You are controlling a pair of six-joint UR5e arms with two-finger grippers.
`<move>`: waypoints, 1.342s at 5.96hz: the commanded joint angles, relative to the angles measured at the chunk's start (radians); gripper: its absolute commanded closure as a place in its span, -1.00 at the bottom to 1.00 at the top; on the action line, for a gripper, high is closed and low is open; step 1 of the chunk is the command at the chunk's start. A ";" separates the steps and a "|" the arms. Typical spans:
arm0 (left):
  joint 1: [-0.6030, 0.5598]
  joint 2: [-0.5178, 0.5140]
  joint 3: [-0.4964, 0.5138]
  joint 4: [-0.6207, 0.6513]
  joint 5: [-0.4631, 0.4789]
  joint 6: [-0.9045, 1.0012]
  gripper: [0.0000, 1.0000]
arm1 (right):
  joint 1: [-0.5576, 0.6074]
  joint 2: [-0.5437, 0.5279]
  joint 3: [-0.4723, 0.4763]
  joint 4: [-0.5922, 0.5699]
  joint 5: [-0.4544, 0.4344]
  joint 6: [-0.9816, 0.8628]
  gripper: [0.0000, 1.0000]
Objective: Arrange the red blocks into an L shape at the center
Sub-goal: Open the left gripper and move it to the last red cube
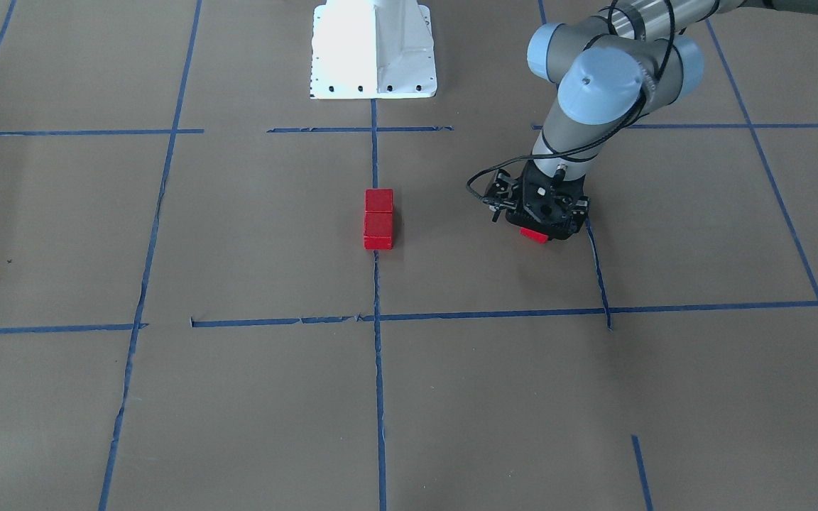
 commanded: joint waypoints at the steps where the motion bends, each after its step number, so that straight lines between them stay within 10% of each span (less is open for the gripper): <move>1: 0.012 0.109 -0.005 -0.163 0.007 0.049 -1.00 | 0.000 0.001 -0.001 -0.001 0.001 0.000 -1.00; 8: 0.125 0.106 0.087 -0.213 0.053 -0.023 -1.00 | 0.000 0.004 -0.010 0.000 0.000 -0.001 -1.00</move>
